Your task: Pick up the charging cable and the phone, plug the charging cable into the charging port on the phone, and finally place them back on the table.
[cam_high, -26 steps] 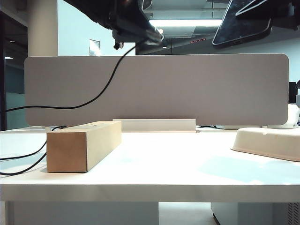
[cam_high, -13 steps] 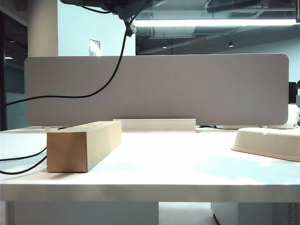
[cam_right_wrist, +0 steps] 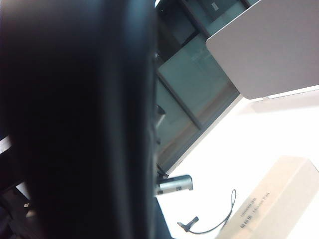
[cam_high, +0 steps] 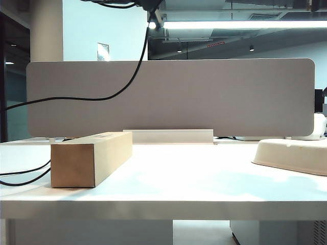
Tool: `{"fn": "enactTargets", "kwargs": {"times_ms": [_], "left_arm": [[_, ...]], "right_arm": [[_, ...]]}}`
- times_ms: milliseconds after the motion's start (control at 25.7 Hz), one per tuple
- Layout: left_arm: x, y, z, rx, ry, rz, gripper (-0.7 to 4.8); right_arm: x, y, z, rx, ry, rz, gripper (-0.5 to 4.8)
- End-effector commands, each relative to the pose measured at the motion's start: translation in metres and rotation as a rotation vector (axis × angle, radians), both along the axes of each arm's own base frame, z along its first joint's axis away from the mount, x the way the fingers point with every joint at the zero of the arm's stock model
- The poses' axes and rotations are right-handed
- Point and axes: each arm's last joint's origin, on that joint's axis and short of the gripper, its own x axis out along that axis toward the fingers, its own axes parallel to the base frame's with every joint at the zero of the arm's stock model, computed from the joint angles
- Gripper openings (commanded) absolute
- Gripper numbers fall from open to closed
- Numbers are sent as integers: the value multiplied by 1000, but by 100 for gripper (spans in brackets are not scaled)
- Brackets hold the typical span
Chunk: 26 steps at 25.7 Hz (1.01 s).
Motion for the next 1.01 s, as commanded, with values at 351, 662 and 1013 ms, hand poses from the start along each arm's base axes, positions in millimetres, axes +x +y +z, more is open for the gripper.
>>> {"fn": "enactTargets", "kwargs": {"times_ms": [351, 662, 1013], "left_arm": [[-27, 2, 3, -197, 40, -115, -6], [-26, -12, -7, -195, 50, -148, -6], [-20, -22, -14, -150, 66, -152, -6]], "right_arm": [[-11, 1, 24, 201, -25, 97, -6], [-13, 11, 23, 205, -8, 146, -6], [-10, 12, 17, 142, -10, 125, -5]]}}
